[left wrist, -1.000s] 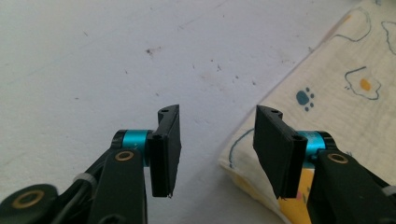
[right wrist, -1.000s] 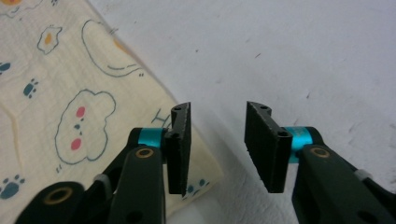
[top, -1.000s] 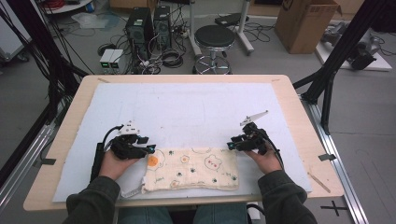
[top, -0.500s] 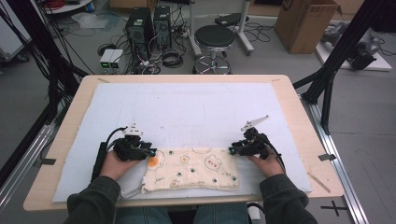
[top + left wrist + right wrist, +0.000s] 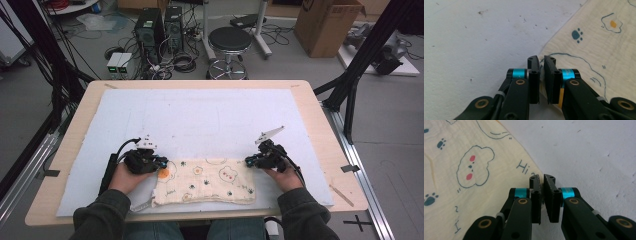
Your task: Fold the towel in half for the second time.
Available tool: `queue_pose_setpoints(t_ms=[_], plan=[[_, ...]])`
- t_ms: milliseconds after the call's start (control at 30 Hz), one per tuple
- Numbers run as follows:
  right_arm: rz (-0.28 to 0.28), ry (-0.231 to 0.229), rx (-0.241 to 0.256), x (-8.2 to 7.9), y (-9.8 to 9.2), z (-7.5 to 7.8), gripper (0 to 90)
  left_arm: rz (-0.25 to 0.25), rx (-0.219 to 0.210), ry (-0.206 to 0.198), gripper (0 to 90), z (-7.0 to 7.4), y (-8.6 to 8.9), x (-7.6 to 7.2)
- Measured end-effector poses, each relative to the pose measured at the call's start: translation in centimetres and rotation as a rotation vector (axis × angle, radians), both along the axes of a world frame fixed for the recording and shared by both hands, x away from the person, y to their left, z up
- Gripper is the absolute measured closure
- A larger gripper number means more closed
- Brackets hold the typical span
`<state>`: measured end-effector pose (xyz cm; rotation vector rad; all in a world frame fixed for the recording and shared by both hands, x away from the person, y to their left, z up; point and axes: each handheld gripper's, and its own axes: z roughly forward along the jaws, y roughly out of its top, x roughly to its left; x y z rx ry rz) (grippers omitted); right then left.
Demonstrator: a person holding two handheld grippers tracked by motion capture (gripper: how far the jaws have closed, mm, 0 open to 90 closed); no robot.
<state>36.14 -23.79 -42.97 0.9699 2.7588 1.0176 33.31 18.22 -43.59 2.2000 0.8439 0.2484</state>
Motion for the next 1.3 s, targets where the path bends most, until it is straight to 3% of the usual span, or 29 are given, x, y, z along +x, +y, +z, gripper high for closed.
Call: queue_pose_setpoints(t_ms=[100,233,567,733,867,933,1067,1300], plan=[[-0.003,0.040,0.025,0.4,-0.3,0.0,86.2,0.002,0.001,-0.002,84.4,0.1,0.0,0.0],[0.008,0.046,0.020,0.7,-0.1,0.5,86.4,0.019,-0.008,-0.018,84.7,0.3,0.4,0.1],[-0.007,0.003,0.031,2.3,0.2,2.4,86.4,0.096,-0.061,-0.076,84.9,1.7,1.4,0.9],[-0.018,-0.012,0.060,3.5,0.3,3.2,86.3,0.128,-0.071,-0.110,84.9,2.5,2.0,1.6],[-0.029,-0.052,0.098,4.2,0.5,4.2,86.4,0.154,-0.088,-0.147,84.8,3.2,2.4,2.2],[-0.043,-0.054,0.103,4.6,0.6,4.0,86.3,0.165,-0.091,-0.151,84.8,3.0,2.5,2.5],[-0.053,-0.034,0.059,5.4,1.1,3.0,86.3,0.166,-0.079,-0.145,84.8,2.6,2.3,2.8],[-0.049,-0.049,0.077,5.4,1.0,3.0,86.2,0.150,-0.093,-0.155,84.6,2.6,2.5,2.6]])
